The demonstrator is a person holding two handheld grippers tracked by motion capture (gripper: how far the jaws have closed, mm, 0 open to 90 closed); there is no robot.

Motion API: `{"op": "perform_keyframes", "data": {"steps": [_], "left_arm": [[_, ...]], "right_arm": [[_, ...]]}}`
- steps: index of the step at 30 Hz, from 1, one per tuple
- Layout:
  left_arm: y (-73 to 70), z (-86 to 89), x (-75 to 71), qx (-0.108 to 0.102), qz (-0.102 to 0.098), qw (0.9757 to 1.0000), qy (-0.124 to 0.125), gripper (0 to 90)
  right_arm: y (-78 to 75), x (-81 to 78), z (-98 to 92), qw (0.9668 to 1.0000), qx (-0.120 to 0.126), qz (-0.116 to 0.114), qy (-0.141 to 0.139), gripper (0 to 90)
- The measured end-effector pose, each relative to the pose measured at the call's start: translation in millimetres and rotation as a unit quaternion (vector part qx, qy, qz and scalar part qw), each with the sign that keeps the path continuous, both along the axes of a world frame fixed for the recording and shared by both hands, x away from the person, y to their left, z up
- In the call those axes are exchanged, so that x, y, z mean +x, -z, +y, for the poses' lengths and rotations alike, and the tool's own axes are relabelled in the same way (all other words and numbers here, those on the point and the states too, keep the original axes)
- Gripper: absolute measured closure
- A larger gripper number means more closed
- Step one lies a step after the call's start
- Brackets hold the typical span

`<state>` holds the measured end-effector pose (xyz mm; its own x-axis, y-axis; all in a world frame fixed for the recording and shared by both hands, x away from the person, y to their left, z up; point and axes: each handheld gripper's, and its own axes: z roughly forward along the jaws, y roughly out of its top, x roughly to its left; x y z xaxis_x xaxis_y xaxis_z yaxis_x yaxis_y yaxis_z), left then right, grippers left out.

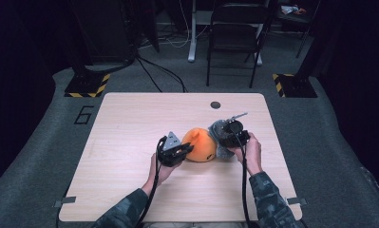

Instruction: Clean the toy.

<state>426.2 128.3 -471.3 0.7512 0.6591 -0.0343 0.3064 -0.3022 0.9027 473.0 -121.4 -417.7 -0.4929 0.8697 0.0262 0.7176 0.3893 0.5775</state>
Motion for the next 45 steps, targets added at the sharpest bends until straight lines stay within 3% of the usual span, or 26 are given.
{"op": "perform_keyframes", "data": {"steps": [3, 5, 8, 12, 18, 23, 25, 32, 35, 37, 40, 45], "left_arm": [[0.1, -0.1, 0.1, -0.001, 0.000, 1.0000, -0.001, 79.5], [0.6, 0.3, 0.7, -0.006, 0.001, 1.0000, -0.003, 78.8], [1.2, 1.2, 1.7, -0.009, 0.006, 0.9999, -0.003, 76.5], [-0.1, 0.9, 1.6, -0.012, 0.006, 0.9999, 0.004, 67.9], [-5.2, 6.8, 3.7, -0.012, 0.008, 0.9999, 0.002, 55.8], [-6.6, 16.4, 8.8, -0.016, 0.024, 0.9995, -0.010, 50.1], [-6.3, 18.5, 10.6, -0.010, 0.032, 0.9994, -0.010, 49.0], [-1.0, 23.0, 16.4, 0.001, 0.077, 0.9971, -0.004, 45.8], [3.7, 22.1, 19.0, 0.012, 0.097, 0.9952, 0.000, 48.0], [6.1, 21.3, 19.2, 0.006, 0.097, 0.9953, 0.005, 58.9], [7.3, 18.1, 18.3, -0.010, 0.082, 0.9966, 0.001, 75.2], [4.4, 10.3, 13.9, -0.009, 0.046, 0.9989, -0.001, 81.9]], "right_arm": [[-13.6, -10.6, 13.1, 0.9991, 0.011, -0.034, -0.020, 68.7], [-14.8, -15.3, 23.5, 0.9986, 0.005, -0.039, -0.034, 68.7], [-2.3, -14.1, 32.7, 0.9986, -0.009, -0.031, -0.041, 69.3], [15.7, -8.0, 30.3, 0.9992, -0.015, -0.016, -0.032, 69.9], [21.7, -4.9, 25.5, 0.9994, -0.013, -0.015, -0.028, 69.9], [24.2, -3.1, 21.6, 0.9996, -0.015, -0.002, -0.022, 70.0], [25.8, -2.4, 21.1, 0.9997, -0.014, -0.007, -0.019, 70.0], [27.8, -0.6, 17.8, 0.9997, -0.015, -0.004, -0.018, 70.1], [28.6, -0.1, 16.5, 0.9998, -0.016, 0.000, -0.015, 70.1], [29.4, 0.5, 15.4, 0.9998, -0.012, 0.000, -0.014, 70.1], [29.8, 1.0, 14.3, 0.9999, -0.015, 0.000, -0.008, 70.1], [28.1, 2.6, 7.8, 0.9999, -0.011, -0.002, 0.001, 70.0]]}}
